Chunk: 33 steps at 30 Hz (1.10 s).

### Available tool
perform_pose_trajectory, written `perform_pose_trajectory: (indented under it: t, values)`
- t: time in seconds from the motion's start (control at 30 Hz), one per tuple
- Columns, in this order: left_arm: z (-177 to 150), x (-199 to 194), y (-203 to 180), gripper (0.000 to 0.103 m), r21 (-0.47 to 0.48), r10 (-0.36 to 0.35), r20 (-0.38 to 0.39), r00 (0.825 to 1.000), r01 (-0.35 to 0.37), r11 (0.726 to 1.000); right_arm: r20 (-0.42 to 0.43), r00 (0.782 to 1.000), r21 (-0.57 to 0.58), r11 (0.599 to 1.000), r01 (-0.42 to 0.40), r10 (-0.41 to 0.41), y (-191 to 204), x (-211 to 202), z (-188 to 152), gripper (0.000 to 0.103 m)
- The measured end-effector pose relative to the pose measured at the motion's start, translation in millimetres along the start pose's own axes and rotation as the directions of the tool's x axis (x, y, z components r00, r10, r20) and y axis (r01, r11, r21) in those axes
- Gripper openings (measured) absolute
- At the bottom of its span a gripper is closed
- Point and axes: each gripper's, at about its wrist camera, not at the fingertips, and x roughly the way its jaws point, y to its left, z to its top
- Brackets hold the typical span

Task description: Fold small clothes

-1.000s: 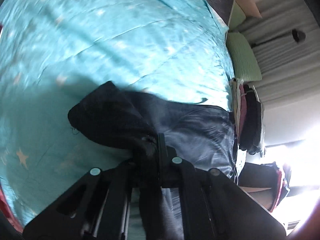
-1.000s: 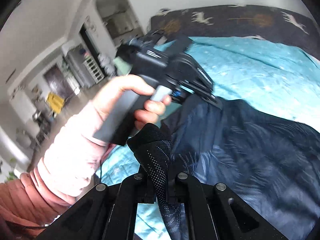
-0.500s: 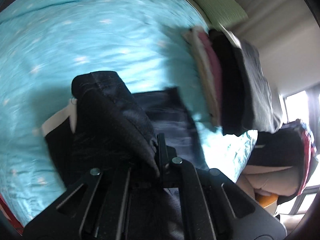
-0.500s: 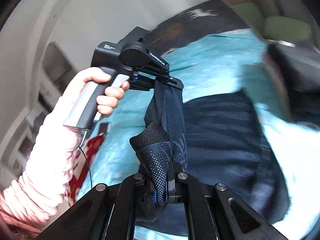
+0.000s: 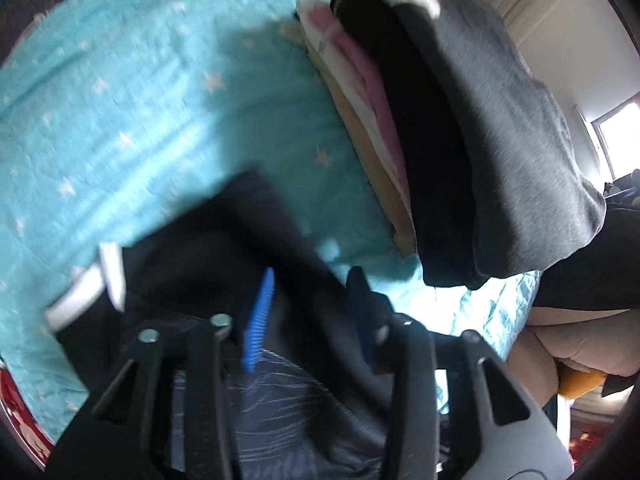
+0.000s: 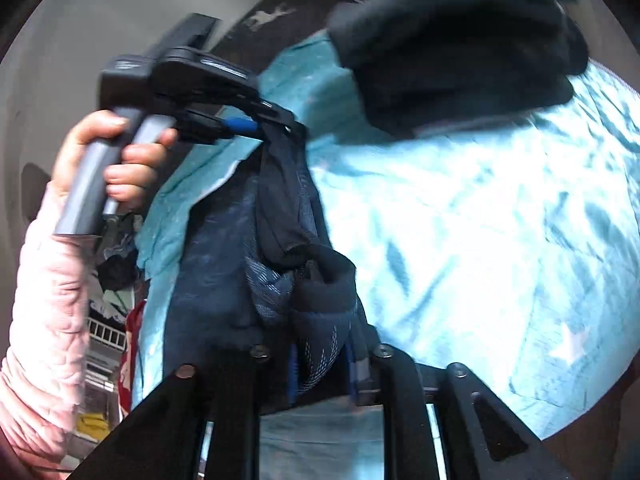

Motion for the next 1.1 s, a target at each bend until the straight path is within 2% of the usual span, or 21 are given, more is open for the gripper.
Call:
perform_pose_trajectory:
  t: [0.03,0.07,0.13,0.27,0.4,0.53,0.6,0.67,0.77,0.9,1.0,1.1]
  values:
    - [0.6,-8.9,-0.1,0.048,0.011,0.016,0.025,1.000,-0.016,1.000,-0.003,1.000,0.011,1.000,-0.007,0.007,-4.0,-1.4,0.3,0.025]
    - [-0.4,-18.6,1.7,0.052,0.018,0.029,0.047,0.998,-0.030,0.999,0.002,1.000,0.014,1.000,0.014,-0.014,-6.1,-3.0,1.4,0.037]
    - [-5.8,-35.6,4.5,0.057,0.027,0.048,0.095,0.994,-0.051,0.998,0.034,0.995,-0.015,0.995,0.094,-0.093,-7.1,-9.7,3.3,0.048]
    - [-36.0,-60.4,14.2,0.062,0.056,0.060,0.177,0.982,-0.071,0.996,0.071,0.988,-0.058,0.988,0.142,-0.138,-1.5,-23.7,6.1,0.049]
    - [-100.0,-66.3,47.5,0.065,-0.005,0.049,0.235,0.971,-0.049,0.999,0.114,0.976,-0.117,0.973,0.197,-0.184,10.3,-33.0,6.3,0.049]
    - [-157.3,-53.0,74.1,0.065,-0.041,0.069,0.239,0.969,-0.061,0.997,0.110,0.965,-0.217,0.942,0.255,-0.236,27.0,-25.2,8.0,0.049]
    - [-181.4,-47.4,88.8,0.073,-0.071,0.108,0.241,0.965,-0.093,0.993,0.093,0.968,-0.248,0.937,0.248,-0.231,32.6,-17.0,10.5,0.051]
    - [-203.0,-44.1,107.7,0.075,-0.117,0.129,0.233,0.964,-0.103,0.988,0.083,0.971,-0.266,0.934,0.239,-0.224,40.2,-12.0,12.2,0.053]
    - [-228.1,-42.1,130.8,0.076,-0.180,0.119,0.217,0.969,-0.080,0.980,0.084,0.970,-0.296,0.923,0.245,-0.230,53.5,-1.2,13.9,0.055]
    - [-260.8,-39.9,143.2,0.079,-0.211,0.046,0.231,0.972,0.004,0.978,0.076,0.967,-0.325,0.911,0.256,-0.245,63.5,7.2,9.4,0.057]
    - [-270.6,-37.2,139.7,0.080,-0.189,0.003,0.253,0.968,0.046,0.981,0.069,0.964,-0.342,0.901,0.265,-0.257,65.8,7.0,7.5,0.061]
    - [-269.8,-32.2,142.8,0.080,-0.194,-0.016,0.266,0.964,0.070,0.978,0.024,0.975,-0.360,0.908,0.214,-0.220,63.9,13.6,16.0,0.069]
